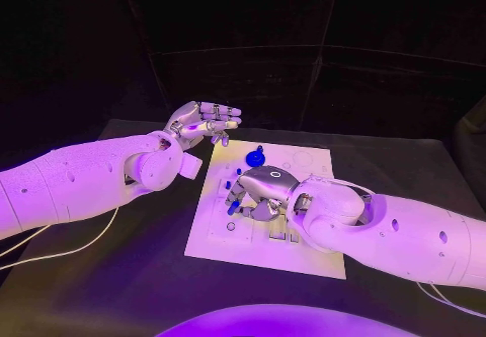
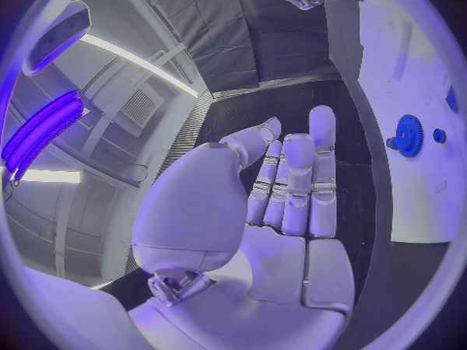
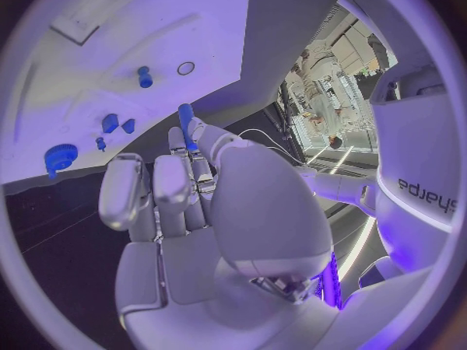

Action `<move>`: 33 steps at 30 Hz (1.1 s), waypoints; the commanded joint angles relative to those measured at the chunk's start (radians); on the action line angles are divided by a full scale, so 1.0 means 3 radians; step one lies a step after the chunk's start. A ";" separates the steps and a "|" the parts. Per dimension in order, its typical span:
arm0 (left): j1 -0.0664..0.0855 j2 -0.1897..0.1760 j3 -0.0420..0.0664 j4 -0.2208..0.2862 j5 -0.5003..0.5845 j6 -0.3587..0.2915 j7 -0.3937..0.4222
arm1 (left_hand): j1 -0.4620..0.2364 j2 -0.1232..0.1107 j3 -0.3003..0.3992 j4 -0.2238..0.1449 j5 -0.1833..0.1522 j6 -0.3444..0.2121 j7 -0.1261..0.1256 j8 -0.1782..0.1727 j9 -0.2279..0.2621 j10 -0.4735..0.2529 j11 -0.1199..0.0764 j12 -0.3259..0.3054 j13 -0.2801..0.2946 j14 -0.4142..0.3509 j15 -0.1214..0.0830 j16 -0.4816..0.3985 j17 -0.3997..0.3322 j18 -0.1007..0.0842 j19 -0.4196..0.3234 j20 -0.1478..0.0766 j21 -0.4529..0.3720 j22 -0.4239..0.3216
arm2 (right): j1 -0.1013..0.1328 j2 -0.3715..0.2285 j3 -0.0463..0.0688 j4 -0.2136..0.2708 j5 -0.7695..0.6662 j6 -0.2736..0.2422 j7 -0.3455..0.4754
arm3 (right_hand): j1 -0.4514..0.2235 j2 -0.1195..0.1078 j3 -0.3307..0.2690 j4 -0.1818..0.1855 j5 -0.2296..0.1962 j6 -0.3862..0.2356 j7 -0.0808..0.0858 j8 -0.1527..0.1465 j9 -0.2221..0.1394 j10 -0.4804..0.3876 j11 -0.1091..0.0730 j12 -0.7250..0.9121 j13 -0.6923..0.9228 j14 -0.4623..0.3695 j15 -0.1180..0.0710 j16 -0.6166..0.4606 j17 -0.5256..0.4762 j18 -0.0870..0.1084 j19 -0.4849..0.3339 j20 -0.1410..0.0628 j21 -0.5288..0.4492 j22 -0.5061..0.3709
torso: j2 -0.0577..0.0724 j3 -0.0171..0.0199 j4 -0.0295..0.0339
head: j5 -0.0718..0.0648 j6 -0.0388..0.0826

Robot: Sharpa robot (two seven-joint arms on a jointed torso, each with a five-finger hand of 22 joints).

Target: Assemble the parts on the task board

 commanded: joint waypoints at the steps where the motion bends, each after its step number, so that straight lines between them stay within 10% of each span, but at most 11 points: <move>1: 0.0005 0.0012 0.0003 0.0003 0.0013 0.0034 0.0013 | -0.0002 0.0028 -0.0002 -0.0015 0.0017 -0.0013 0.0005 0.0018 0.0000 -0.0021 -0.0006 0.0014 -0.0005 -0.0025 -0.0006 -0.0004 -0.0001 0.0024 -0.0024 0.0004 -0.0019 -0.0004 | -0.0014 0.0059 -0.0013 -0.0072 -0.0033 0.0192 0.0103 | -0.0036 -0.0011 0.0023 -0.0007 0.0011 -0.0003 0.0021 -0.0011 -0.0005 -0.0002 0.0020 -0.0025 0.0004 0.0040 0.0029 0.0015 -0.0008 -0.0047 -0.0006 0.0021 0.0004 -0.0007 | -0.0001 0.0000 -0.0003 | 0.0015 -0.0014; 33: 0.0005 0.0037 0.0003 -0.0017 0.0013 0.0048 0.0004 | -0.0005 0.0029 -0.0005 -0.0017 0.0016 -0.0013 0.0003 0.0021 0.0000 -0.0024 -0.0006 0.0020 -0.0006 -0.0027 -0.0006 -0.0007 -0.0012 0.0024 -0.0024 0.0003 -0.0018 -0.0003 | -0.0057 0.0207 -0.0057 -0.0234 -0.0293 0.0479 -0.0026 | -0.0048 -0.0003 0.0041 -0.0013 0.0023 -0.0003 0.0028 -0.0011 -0.0005 -0.0002 0.0026 -0.0033 0.0006 0.0033 0.0034 0.0005 -0.0029 -0.0044 -0.0019 0.0025 -0.0003 -0.0019 | -0.0002 0.0001 -0.0004 | 0.0031 -0.0057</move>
